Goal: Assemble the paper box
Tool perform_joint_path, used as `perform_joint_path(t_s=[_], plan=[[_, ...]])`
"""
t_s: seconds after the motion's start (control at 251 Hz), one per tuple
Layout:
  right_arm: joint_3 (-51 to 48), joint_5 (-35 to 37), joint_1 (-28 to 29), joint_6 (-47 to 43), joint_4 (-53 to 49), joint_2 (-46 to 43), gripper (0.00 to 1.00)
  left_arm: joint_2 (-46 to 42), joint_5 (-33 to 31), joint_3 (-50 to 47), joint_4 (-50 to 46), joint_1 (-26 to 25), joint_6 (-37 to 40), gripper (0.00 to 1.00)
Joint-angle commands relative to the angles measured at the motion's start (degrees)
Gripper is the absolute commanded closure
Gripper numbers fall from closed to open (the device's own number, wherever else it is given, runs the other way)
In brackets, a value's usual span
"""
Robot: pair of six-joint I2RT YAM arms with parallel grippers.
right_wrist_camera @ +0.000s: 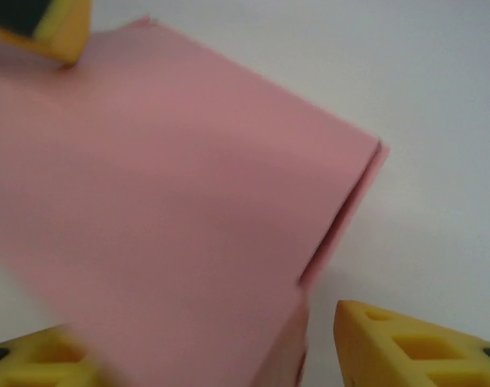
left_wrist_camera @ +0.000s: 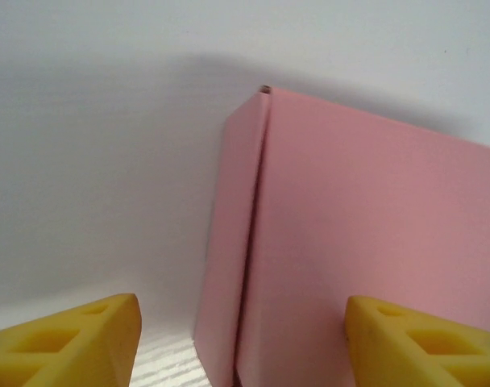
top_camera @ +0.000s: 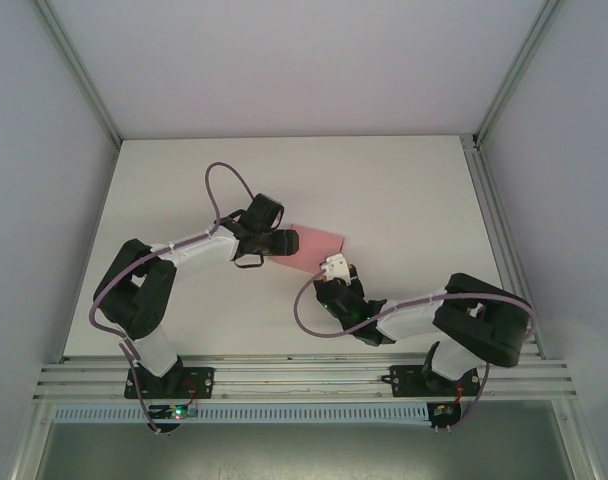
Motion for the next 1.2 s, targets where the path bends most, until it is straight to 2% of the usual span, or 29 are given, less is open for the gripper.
perform_joint_path(t_s=[0.0, 0.136, 0.271, 0.355, 0.427, 0.535, 0.595, 0.71, 0.79, 0.982, 1.129, 1.197], plan=[[-2.4, -7.2, 0.5, -5.6, -2.8, -4.4, 0.33, 2.3, 1.3, -0.6, 1.4, 1.2, 0.0, 0.35], [-5.0, -12.7, 0.3, -9.7, -4.4, -10.8, 0.11, 3.2, 2.1, -0.8, 2.1, 1.3, 0.5, 0.38], [-8.0, -12.7, -0.2, -9.3, -5.5, -19.5, 0.02, 4.3, 2.6, -0.7, 2.2, 1.4, 0.9, 0.42], [-9.6, -10.5, -1.8, -6.0, -6.1, -25.3, 0.02, 4.6, 3.7, -0.8, 2.6, 1.4, 1.4, 0.43], [-9.6, -11.3, -5.2, -2.5, -8.8, -30.0, 0.02, 4.6, 4.0, -0.8, 2.9, 1.4, 1.7, 0.46], [-9.4, -17.0, -11.7, 2.2, -12.8, -36.3, 0.02, 4.5, 6.1, -1.2, 4.3, 1.9, 1.5, 0.51], [-9.6, -19.6, -14.5, 3.7, -13.4, -39.2, 0.02, 4.6, 8.2, -1.9, 5.9, 2.5, 0.9, 0.57], [-10.5, -22.4, -18.6, 7.1, -13.5, -43.0, 0.02, 4.9, 15.6, -4.0, 10.4, 4.7, -1.5, 0.66], [-9.9, -27.5, -21.0, 8.0, -14.1, -42.7, 0.02, 4.8, 20.0, -5.9, 14.0, 6.5, -3.1, 0.7], [-1.9, -38.2, -26.1, 11.7, -20.3, -32.4, 0.02, 4.6, 21.9, -8.2, 16.4, 8.5, -4.5, 0.75], [4.0, -48.2, -29.5, 15.3, -20.7, -22.5, 0.02, 4.9, 25.2, -11.0, 21.7, 9.9, -7.1, 0.87], [5.6, -49.8, -30.6, 16.9, -20.7, -19.4, 0.02, 5.6, 27.4, -12.2, 24.2, 11.0, -8.6, 0.92]])
